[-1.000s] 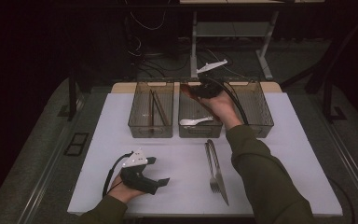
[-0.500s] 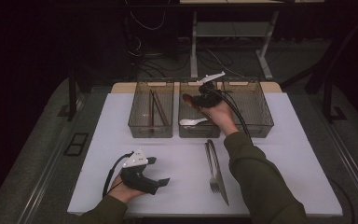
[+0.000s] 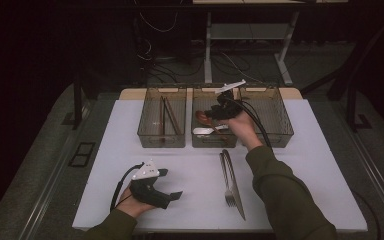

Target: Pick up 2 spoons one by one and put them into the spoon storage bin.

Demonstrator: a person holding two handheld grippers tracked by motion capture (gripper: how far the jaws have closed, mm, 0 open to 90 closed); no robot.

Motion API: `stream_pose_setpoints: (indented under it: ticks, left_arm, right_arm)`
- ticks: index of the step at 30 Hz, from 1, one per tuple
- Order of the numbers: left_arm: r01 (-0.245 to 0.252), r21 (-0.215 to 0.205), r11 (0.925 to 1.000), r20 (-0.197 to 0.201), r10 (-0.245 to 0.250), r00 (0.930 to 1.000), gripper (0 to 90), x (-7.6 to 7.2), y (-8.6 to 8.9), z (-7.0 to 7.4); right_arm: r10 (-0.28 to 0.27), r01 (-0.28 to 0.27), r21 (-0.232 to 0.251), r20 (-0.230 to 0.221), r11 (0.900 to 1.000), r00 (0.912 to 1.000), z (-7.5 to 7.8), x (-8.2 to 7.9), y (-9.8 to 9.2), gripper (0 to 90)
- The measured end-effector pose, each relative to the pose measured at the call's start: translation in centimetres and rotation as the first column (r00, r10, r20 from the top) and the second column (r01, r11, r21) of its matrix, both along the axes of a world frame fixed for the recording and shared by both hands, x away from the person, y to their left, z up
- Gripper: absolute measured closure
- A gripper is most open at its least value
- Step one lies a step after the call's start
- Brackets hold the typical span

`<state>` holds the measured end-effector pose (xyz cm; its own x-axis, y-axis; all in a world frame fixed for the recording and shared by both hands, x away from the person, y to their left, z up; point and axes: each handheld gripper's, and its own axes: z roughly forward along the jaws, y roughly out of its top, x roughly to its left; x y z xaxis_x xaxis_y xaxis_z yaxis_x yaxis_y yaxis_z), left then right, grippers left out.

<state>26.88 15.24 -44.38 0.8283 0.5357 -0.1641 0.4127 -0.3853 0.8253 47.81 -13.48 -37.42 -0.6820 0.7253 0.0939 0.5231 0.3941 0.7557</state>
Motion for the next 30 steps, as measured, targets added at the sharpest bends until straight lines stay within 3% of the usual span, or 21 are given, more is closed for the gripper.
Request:
stream_pose_setpoints:
  ticks: [11,18,30]
  left_arm:
    - [-0.001,0.007,1.0,0.0,0.001,1.0,5.2,0.0,0.0,0.0]
    - [-0.002,0.009,1.0,-0.001,0.002,1.0,5.3,0.0,-0.1,0.0]
    - [0.0,0.011,0.9999,-0.001,0.0,1.0,5.3,0.0,-0.1,0.0]
  right_arm:
    - [0.052,-0.05,0.087,-0.021,0.995,0.9984,2.2,-2.8,-2.4,51.6]
    - [0.076,-0.075,0.086,-0.004,0.993,0.9971,2.7,-4.9,-3.7,50.3]
    - [0.126,-0.126,0.061,-0.003,0.99,0.992,0.9,-9.1,-5.4,73.6]
